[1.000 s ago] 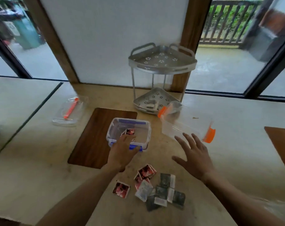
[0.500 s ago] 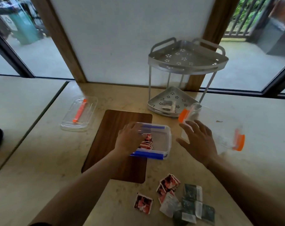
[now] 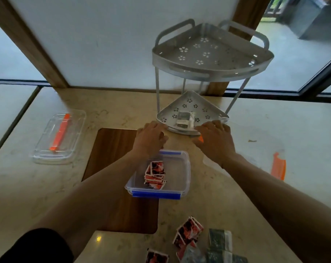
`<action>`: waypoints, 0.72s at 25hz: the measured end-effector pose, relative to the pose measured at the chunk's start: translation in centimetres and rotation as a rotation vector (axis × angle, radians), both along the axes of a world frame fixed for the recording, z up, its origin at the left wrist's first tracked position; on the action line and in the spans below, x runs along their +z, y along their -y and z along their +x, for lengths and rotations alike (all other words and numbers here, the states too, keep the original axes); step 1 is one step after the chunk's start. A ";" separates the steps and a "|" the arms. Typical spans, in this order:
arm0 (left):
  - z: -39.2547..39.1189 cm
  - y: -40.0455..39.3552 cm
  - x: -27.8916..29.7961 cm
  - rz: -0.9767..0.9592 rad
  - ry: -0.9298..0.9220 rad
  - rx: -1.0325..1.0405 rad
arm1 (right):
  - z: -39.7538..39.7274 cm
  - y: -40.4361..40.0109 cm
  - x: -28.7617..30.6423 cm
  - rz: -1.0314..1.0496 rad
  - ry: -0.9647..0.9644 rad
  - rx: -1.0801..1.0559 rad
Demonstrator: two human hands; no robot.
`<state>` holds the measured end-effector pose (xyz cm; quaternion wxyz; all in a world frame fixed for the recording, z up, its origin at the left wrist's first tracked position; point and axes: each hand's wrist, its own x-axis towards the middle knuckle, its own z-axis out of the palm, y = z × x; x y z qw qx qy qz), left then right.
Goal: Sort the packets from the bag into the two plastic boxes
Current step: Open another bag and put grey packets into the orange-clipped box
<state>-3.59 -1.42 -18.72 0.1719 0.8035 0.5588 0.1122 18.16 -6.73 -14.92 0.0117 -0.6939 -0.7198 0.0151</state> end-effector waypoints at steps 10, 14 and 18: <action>4.5 -6.5 -3.8 0.045 -0.128 -0.107 | -0.4 -7.9 -3.2 -0.201 0.211 0.037; 4.9 -7.3 -5.1 0.083 -0.162 -0.135 | -0.6 -8.6 -4.6 -0.183 0.220 0.055; 4.5 -7.2 -5.4 0.123 -0.142 -0.211 | -0.8 -9.5 -5.0 -0.172 0.190 0.076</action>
